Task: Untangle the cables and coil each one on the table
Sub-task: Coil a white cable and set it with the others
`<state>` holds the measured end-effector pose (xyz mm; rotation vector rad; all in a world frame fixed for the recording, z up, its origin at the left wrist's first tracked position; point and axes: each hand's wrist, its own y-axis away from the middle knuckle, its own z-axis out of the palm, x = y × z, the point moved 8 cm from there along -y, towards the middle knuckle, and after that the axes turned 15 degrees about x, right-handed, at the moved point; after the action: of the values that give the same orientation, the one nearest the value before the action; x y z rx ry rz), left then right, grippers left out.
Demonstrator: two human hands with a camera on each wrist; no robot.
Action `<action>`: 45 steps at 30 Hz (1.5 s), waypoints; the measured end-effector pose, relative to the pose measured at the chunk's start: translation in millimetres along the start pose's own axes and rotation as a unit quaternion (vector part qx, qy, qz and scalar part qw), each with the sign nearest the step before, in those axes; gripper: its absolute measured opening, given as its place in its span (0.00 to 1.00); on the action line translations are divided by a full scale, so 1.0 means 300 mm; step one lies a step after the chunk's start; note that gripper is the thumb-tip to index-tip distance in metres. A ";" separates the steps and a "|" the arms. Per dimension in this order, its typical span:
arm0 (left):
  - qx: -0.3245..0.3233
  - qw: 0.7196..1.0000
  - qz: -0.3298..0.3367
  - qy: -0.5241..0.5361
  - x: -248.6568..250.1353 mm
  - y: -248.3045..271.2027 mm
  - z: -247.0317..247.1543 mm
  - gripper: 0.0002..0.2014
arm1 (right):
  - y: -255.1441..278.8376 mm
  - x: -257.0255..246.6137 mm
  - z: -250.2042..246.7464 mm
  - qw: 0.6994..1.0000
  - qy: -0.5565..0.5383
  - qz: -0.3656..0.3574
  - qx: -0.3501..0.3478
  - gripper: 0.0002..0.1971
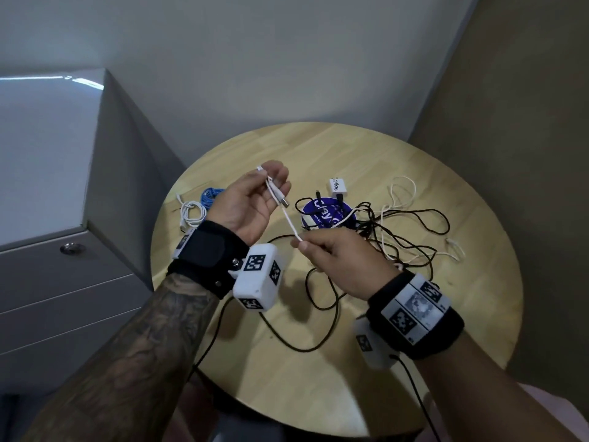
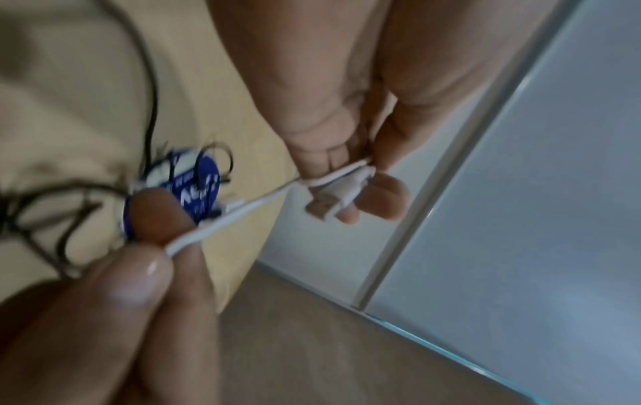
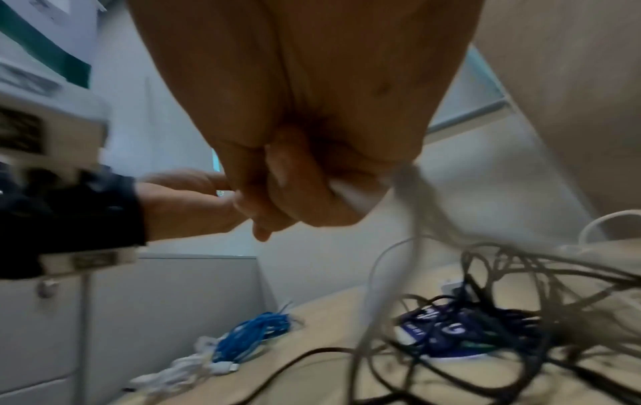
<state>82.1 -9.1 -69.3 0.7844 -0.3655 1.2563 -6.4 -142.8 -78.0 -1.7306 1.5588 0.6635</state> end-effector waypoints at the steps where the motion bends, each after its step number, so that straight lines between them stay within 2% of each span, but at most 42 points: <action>1: 0.009 1.000 0.016 -0.007 0.005 -0.002 -0.011 0.09 | 0.006 -0.028 0.007 1.000 0.003 -0.014 -0.010 0.12; 3: 0.028 0.997 0.061 -0.039 0.011 -0.003 -0.025 0.09 | 0.015 -0.074 0.009 0.999 0.006 -0.045 -0.019 0.12; 6: 0.050 0.973 0.152 -0.165 0.028 0.006 -0.023 0.09 | 0.020 -0.107 -0.044 0.997 -0.021 -0.070 0.027 0.11; 10: -0.018 0.927 0.180 -0.328 -0.014 0.060 0.035 0.10 | -0.001 -0.130 -0.187 0.982 -0.089 -0.056 0.155 0.07; 13: -0.111 0.904 0.117 -0.395 -0.105 0.097 0.080 0.11 | -0.020 -0.086 -0.283 0.964 -0.108 -0.031 0.243 0.05; 16: -0.181 0.885 0.065 -0.424 -0.175 0.135 0.120 0.15 | -0.039 -0.043 -0.317 0.958 -0.030 -0.049 0.282 0.05; 17: -0.191 0.886 0.052 -0.420 -0.186 0.146 0.131 0.15 | -0.042 -0.033 -0.322 0.955 -0.013 -0.059 0.291 0.05; 19: -0.192 0.909 -0.004 -0.370 -0.198 0.158 0.134 0.13 | -0.050 -0.008 -0.320 0.953 -0.004 -0.065 0.297 0.06; 22: -0.207 0.943 -0.099 -0.242 -0.187 0.174 0.138 0.10 | -0.063 0.045 -0.276 0.964 -0.009 -0.030 0.265 0.12; 24: -0.198 0.965 -0.140 -0.103 -0.144 0.168 0.144 0.08 | -0.062 0.050 -0.209 0.979 -0.007 -0.016 0.202 0.13; 25: -0.170 0.974 -0.147 -0.029 -0.115 0.151 0.136 0.08 | -0.057 0.046 -0.166 0.987 -0.010 -0.011 0.157 0.13; 27: -0.094 0.987 -0.108 0.066 -0.053 0.098 0.093 0.08 | -0.033 0.032 -0.079 0.997 -0.023 0.013 0.067 0.12; 30: 0.005 0.998 -0.004 0.068 0.006 0.032 0.003 0.09 | 0.002 -0.007 0.005 1.000 -0.011 0.004 -0.019 0.13; 33: 0.038 0.995 0.089 -0.008 0.027 0.018 -0.033 0.10 | 0.017 -0.059 0.006 0.998 0.015 -0.047 -0.032 0.14; 35: 0.034 0.979 0.166 -0.113 0.035 0.030 -0.020 0.09 | 0.021 -0.079 -0.025 0.998 -0.011 -0.051 -0.023 0.12; 37: 0.018 0.933 0.246 -0.262 0.031 0.054 0.009 0.09 | 0.021 -0.095 -0.074 0.998 -0.033 -0.051 0.003 0.10; 38: -0.006 0.906 0.264 -0.332 0.012 0.070 0.030 0.09 | 0.017 -0.100 -0.105 0.997 -0.045 -0.052 0.028 0.09; 39: -0.040 0.882 0.265 -0.389 -0.017 0.087 0.052 0.09 | 0.011 -0.100 -0.139 0.995 -0.058 -0.052 0.060 0.08; 41: -0.116 0.856 0.224 -0.452 -0.086 0.123 0.089 0.13 | 0.000 -0.092 -0.202 0.989 -0.077 -0.051 0.117 0.07; 43: -0.166 0.848 0.164 -0.476 -0.142 0.155 0.113 0.18 | -0.011 -0.070 -0.248 0.983 -0.085 -0.045 0.154 0.06; 45: -0.178 0.859 0.111 -0.468 -0.173 0.169 0.115 0.21 | -0.021 -0.029 -0.285 0.980 -0.079 -0.029 0.179 0.05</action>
<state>24.7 -64.7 -62.4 1.0072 -1.4738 0.8852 -8.3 -203.9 -17.4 -1.4141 1.4125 0.4450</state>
